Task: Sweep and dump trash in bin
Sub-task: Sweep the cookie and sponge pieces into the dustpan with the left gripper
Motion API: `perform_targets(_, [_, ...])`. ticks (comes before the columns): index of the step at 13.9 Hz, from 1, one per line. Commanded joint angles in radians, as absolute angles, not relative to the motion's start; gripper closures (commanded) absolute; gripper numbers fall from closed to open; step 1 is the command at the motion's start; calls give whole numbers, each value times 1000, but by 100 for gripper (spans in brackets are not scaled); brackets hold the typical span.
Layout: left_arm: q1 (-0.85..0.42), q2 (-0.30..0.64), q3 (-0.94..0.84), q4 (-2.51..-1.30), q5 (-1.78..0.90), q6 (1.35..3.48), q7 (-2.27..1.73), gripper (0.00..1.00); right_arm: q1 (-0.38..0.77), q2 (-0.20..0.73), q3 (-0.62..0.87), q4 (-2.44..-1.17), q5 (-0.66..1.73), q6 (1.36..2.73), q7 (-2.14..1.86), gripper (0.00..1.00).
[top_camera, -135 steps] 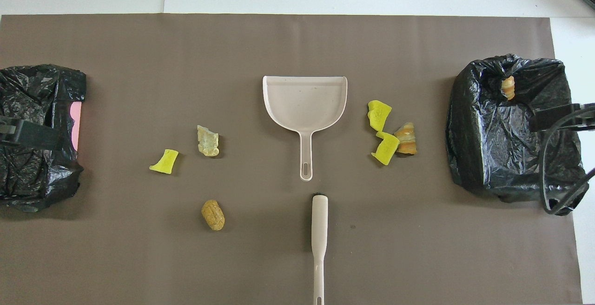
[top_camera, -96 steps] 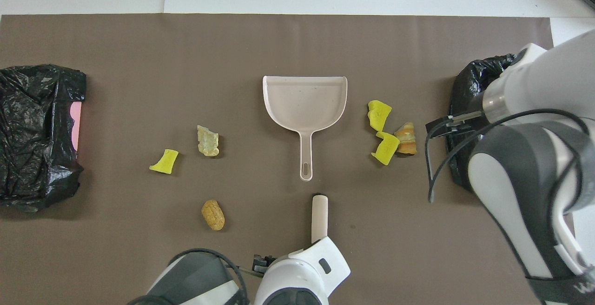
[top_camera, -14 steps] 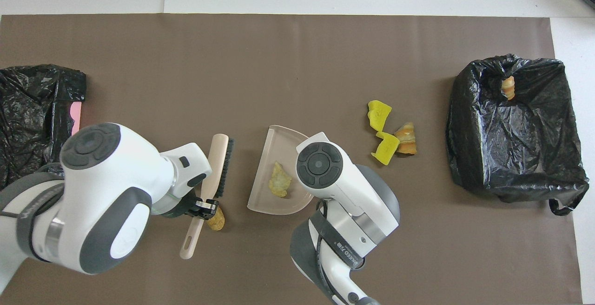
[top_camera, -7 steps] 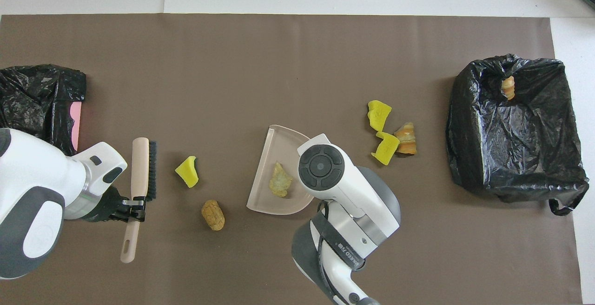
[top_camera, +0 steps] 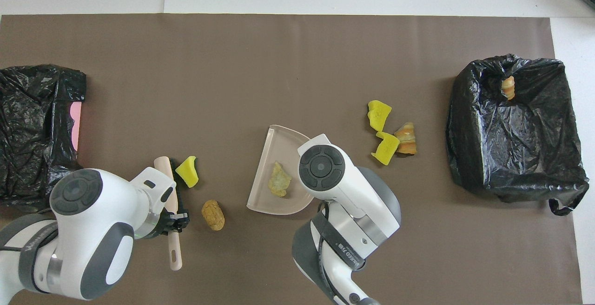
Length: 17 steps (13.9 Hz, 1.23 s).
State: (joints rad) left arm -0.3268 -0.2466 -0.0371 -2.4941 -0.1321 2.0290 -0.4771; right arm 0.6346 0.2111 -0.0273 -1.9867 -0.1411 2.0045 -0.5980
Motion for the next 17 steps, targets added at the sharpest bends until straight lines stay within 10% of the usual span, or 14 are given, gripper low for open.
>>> perform_targets(1, [-443, -200, -26, -2496, -144, 2124, -554, 100, 626, 189, -21, -2020, -146, 2029, -577, 100])
perform_targets(12, [-690, -124, -26, -2358, -255, 2177, -281, 100, 626, 189, -21, -2020, -146, 2029, -577, 100])
perform_targets(17, [-657, -141, -15, -2229, -255, 1885, -296, 100, 626, 189, -21, -2020, -146, 2029, -577, 100])
